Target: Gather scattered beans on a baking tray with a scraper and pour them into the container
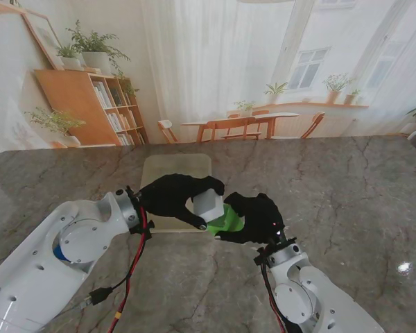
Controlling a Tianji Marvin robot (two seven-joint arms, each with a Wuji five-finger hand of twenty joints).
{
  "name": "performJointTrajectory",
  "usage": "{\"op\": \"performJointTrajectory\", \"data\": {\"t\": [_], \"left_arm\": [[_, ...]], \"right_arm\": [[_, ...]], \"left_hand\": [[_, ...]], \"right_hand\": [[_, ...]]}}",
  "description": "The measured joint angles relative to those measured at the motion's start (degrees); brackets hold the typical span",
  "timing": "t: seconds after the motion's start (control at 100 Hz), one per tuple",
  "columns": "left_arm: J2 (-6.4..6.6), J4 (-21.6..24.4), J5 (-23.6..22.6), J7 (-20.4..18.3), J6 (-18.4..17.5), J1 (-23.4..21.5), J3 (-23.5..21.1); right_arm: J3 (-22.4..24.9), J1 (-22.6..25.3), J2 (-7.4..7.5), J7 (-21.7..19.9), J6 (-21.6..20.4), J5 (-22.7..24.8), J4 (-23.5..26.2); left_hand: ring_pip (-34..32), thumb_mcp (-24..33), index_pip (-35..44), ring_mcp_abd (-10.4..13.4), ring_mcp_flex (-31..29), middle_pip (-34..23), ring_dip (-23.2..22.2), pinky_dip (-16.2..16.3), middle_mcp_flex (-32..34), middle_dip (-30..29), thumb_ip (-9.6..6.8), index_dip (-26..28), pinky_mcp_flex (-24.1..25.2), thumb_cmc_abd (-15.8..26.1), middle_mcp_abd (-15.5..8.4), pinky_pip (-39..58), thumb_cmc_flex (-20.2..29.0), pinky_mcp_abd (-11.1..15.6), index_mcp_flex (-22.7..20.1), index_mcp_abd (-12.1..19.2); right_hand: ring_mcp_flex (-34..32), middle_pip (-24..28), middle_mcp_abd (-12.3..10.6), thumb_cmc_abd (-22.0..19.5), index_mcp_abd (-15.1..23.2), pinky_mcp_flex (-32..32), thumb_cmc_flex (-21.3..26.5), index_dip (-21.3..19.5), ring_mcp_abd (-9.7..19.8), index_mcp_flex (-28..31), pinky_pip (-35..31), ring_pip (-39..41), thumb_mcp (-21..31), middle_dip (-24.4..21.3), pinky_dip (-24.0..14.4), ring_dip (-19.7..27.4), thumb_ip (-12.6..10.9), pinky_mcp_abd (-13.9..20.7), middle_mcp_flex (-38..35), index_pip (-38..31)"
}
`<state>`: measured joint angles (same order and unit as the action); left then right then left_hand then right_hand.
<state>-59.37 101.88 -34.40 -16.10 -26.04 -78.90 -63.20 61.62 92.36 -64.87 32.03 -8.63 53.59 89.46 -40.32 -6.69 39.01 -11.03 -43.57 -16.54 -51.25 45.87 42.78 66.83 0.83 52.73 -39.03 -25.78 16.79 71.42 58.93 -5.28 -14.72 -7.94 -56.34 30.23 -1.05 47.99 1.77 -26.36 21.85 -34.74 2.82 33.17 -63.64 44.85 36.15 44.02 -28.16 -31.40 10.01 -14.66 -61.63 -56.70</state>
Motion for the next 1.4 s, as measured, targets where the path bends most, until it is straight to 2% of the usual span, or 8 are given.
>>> {"op": "performJointTrajectory", "data": {"t": [0.14, 0.27, 0.46, 0.9, 1.18, 1.4], "left_arm": [[0.01, -0.7, -0.5, 0.8, -0.7, 0.7, 0.9], [0.01, -0.8, -3.7, 1.2, -2.7, 1.0, 0.9], [0.23, 0.0, -4.9, -0.3, -3.2, 0.6, -0.2], [0.51, -0.6, -4.7, 0.0, -3.1, 2.2, 1.0], [0.50, -0.9, -4.4, -0.8, -3.3, 2.4, 1.1], [0.64, -1.3, -3.2, -1.2, -3.3, 3.1, 1.7]], "right_arm": [[-0.1, -0.1, -0.12, 0.8, 0.2, -0.4, -0.5], [0.0, 0.0, -0.21, 0.8, 0.3, -0.5, -0.6], [0.8, 0.3, -0.34, 0.7, 0.2, -0.5, -0.2], [-0.4, 0.1, -0.33, 1.3, -1.3, -0.8, -0.5], [-0.3, 0.3, -0.55, 3.2, -1.2, -0.5, -0.2], [-0.5, 0.5, -0.55, 3.8, -1.3, -0.2, -0.2]], "left_hand": [[-0.5, 0.0, 0.1, 0.0, 0.0, 0.0, -0.6, 0.0, 0.0, 0.5, 0.00, 0.0, 0.4, 0.0, 0.0, 0.1, 0.0, 0.0, 0.0, 0.3], [-0.5, 0.0, 0.1, 0.0, 0.0, 0.0, -0.6, 0.0, 0.0, 0.5, 0.00, 0.0, 0.7, 0.0, 0.0, 0.3, 0.0, 0.0, -0.1, 0.8], [-0.5, 0.0, 0.1, 0.0, 0.0, 0.0, -0.6, 0.0, 0.0, 0.5, 0.00, 0.0, 0.7, 0.0, -0.1, 0.4, 0.0, 0.0, -0.5, 1.4], [-0.5, 0.0, 0.1, 0.0, 0.0, 0.0, -0.8, 0.0, 0.1, 0.5, 0.00, 0.0, 0.8, 0.0, -0.1, 0.5, 0.0, 0.0, -0.7, 1.8], [-0.5, 0.0, 0.1, 0.0, 0.1, 0.0, -0.8, 0.0, 0.1, 0.5, 0.00, -0.1, 1.2, 0.0, -0.2, 0.5, 0.0, 0.0, -1.1, 2.5], [-0.5, 0.0, -0.8, 0.0, 0.6, 0.8, -0.8, 0.0, 0.1, 0.5, 0.00, -3.5, 2.4, 0.0, -0.3, -0.6, 0.0, -0.2, -2.0, 3.1]], "right_hand": [[0.0, 0.0, 0.3, 0.4, 0.0, 0.0, 0.0, 0.0, -0.3, 0.0, -0.1, 0.0, 0.7, 0.0, 0.0, 0.0, 0.0, 0.0, 0.0, -0.1], [0.0, 0.1, 0.3, 0.7, 0.0, 0.0, 0.0, 0.0, -0.3, 0.0, -0.1, 0.0, 0.8, 0.0, 0.0, 0.0, 0.0, 0.0, 0.0, -0.1], [0.0, 0.1, 0.3, 0.7, 0.0, 0.0, 0.0, 0.0, -0.3, 0.0, -0.1, 0.0, 0.9, 0.0, 0.0, 0.0, 0.0, 0.0, 0.0, -0.1], [0.0, 0.6, 0.4, 1.0, 0.0, 0.0, 0.0, 0.0, -0.4, 0.0, -0.1, 0.3, 1.3, 0.0, 0.2, 0.0, 0.0, 0.0, 0.0, -0.7], [0.0, 0.8, 0.5, 1.0, 0.0, 0.0, 0.0, 0.0, -0.4, 0.0, -0.1, 0.3, 1.3, 0.1, 0.2, 0.0, 0.0, 0.0, 0.0, -0.8], [0.0, 0.9, 0.5, 1.0, 0.0, 0.0, 0.0, 0.0, -0.4, 0.0, -0.1, 0.6, 1.3, 0.5, 0.2, 0.0, 0.0, 0.0, -0.3, -1.1]]}}
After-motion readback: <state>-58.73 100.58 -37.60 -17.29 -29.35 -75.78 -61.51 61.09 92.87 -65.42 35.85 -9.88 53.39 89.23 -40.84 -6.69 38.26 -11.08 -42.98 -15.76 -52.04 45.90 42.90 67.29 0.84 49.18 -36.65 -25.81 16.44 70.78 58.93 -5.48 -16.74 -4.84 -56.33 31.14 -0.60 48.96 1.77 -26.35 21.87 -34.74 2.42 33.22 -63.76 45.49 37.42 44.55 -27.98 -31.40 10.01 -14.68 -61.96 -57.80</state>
